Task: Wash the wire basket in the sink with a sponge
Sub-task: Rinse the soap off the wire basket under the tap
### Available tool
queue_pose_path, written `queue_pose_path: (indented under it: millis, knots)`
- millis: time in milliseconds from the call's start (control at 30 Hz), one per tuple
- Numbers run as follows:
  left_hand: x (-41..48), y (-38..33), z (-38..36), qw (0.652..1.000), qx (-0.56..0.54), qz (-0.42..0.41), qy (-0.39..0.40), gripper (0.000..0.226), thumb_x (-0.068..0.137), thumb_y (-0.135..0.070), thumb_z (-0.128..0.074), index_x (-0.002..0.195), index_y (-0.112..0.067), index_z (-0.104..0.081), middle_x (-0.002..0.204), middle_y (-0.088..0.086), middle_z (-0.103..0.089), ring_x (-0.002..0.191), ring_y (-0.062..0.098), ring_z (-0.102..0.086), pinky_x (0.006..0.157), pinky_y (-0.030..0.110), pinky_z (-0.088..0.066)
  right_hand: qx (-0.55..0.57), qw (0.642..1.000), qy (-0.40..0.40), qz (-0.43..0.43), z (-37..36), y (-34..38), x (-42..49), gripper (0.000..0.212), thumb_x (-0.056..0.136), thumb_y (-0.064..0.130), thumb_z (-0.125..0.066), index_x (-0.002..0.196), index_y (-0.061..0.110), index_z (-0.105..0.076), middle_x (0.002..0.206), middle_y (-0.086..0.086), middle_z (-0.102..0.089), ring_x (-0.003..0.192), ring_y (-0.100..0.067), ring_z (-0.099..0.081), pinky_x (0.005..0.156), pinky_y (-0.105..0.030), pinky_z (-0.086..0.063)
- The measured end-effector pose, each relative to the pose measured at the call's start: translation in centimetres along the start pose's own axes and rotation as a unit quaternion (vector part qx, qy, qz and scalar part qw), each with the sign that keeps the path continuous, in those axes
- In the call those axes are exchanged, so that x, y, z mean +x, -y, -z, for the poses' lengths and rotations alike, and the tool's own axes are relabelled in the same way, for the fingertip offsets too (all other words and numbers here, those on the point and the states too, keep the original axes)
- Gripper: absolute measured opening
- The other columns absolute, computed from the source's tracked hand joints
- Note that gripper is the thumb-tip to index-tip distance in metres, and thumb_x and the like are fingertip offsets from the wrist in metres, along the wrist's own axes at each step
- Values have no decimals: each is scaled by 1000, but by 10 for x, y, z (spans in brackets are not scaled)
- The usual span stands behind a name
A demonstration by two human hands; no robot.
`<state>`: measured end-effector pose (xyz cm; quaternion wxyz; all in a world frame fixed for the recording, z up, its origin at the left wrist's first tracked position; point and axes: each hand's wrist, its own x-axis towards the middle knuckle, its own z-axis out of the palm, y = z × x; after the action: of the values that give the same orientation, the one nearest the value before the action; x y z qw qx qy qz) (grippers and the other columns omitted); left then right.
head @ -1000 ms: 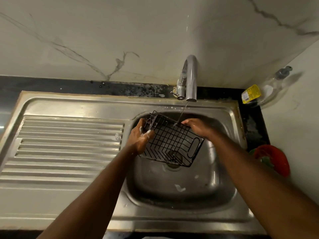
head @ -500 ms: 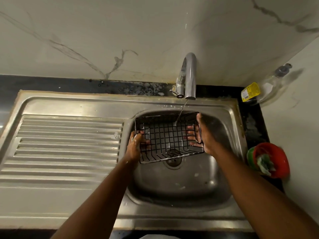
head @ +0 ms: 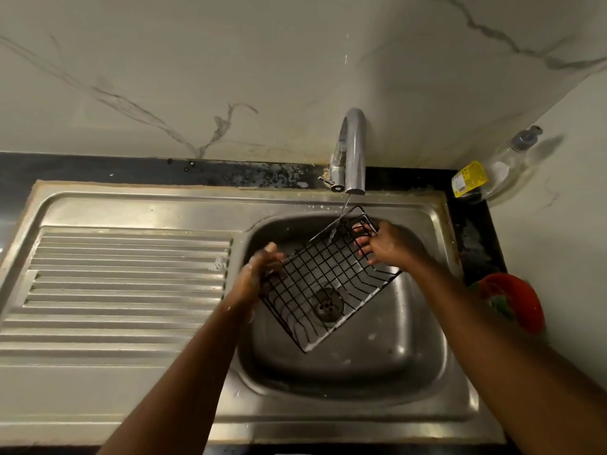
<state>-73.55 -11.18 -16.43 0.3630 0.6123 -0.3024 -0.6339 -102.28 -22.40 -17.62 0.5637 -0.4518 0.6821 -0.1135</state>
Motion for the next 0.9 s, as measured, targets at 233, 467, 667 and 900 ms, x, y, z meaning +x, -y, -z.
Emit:
queue_pose_path:
  millis: [233,467,667,900]
  knots:
    - [4,-7,-19,972,139,33,185,26,108,-35,-51,135,-32,-50,128,-12,-61,107,1,-65,77,13,-49,-237,964,114,35,-7,36,-11,26,105,13,-48,113,24,-70,103,-8,-74,81,-21,-70,64,-31,-58]
    - [24,-20,-44,986,108,9,125,23,112,-29,-43,130,-18,-50,129,23,-60,109,29,-63,74,29,-61,-338,928,25,153,-44,46,-19,25,102,19,-54,122,21,-68,102,-4,-74,85,-17,-71,79,-36,-59]
    - [31,-23,-49,987,130,24,89,13,112,-28,-43,123,-23,-48,119,16,-58,106,31,-62,76,34,-56,-370,884,-96,269,-61,52,-25,39,97,32,-59,136,26,-61,117,-5,-73,104,-23,-69,93,-42,-57]
    - [30,-37,-55,970,170,-25,173,31,89,-41,-55,111,-19,-56,95,5,-57,83,16,-55,67,25,-53,-413,839,6,355,-64,70,-32,35,90,12,-72,113,37,-66,112,12,-65,103,-10,-60,90,-33,-52]
